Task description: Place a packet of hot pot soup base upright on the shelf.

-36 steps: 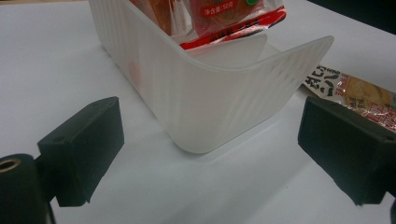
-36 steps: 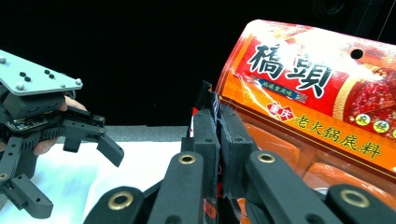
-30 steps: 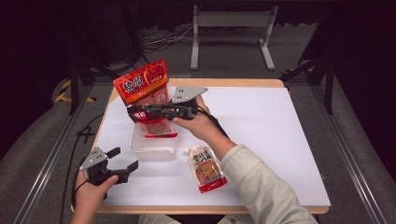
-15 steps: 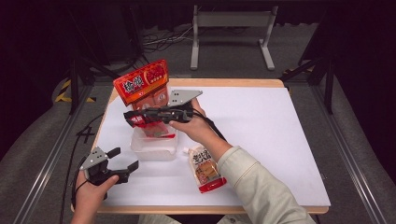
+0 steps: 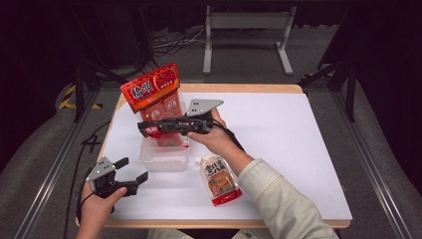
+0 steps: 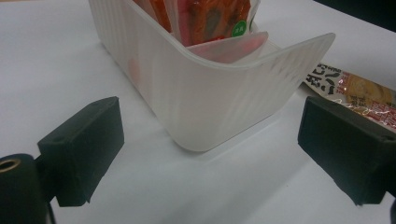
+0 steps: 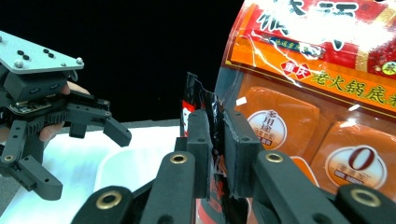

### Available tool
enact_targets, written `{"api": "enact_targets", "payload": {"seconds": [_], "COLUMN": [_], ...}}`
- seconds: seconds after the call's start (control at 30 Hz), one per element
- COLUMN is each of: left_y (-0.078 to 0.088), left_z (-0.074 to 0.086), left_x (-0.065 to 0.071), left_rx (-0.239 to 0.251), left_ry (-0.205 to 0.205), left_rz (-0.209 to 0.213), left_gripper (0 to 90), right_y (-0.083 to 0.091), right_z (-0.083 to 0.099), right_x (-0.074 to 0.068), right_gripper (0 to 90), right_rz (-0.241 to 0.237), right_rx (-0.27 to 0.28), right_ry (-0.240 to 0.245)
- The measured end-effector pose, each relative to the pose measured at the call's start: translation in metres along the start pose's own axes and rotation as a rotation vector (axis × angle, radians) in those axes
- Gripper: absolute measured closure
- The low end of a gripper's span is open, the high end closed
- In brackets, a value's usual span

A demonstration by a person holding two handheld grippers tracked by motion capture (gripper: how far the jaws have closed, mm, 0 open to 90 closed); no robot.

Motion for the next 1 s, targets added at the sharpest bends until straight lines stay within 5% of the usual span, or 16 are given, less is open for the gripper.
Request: {"api": "enact_targets", "payload": {"seconds": [0.23, 0.37, 1.0], "left_y": [-0.001, 0.0, -0.003], "left_z": [0.0, 0.0, 0.002], "left_x": [0.001, 0.0, 0.002], "left_rx": [0.001, 0.002, -0.011], "left_ry": [0.003, 0.0, 0.0], "left_rz": [0.001, -0.002, 0.002], "left_gripper": [7.8, 7.8, 7.8], "right_y": [0.003, 0.002, 0.019], "right_z": [0.007, 0.024, 0.039], "right_x": [-0.001, -0.002, 0.005], "right_gripper": [86.0, 86.9, 85.4], "right_rz": [0.012, 0.02, 0.041], "right_rx": [-0.031, -0.098, -0.107], "right_ry": [-0.002, 0.023, -0.031]}}
Point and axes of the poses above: each handheld gripper's, and its own axes: y roughly backward along the jaws, z roughly out of its underside, x roughly to its right, the point moved 10 cm from there along -y, roughly forward along the jaws, and after that the axes turned 3 degrees about z, right-handed, at the moved point
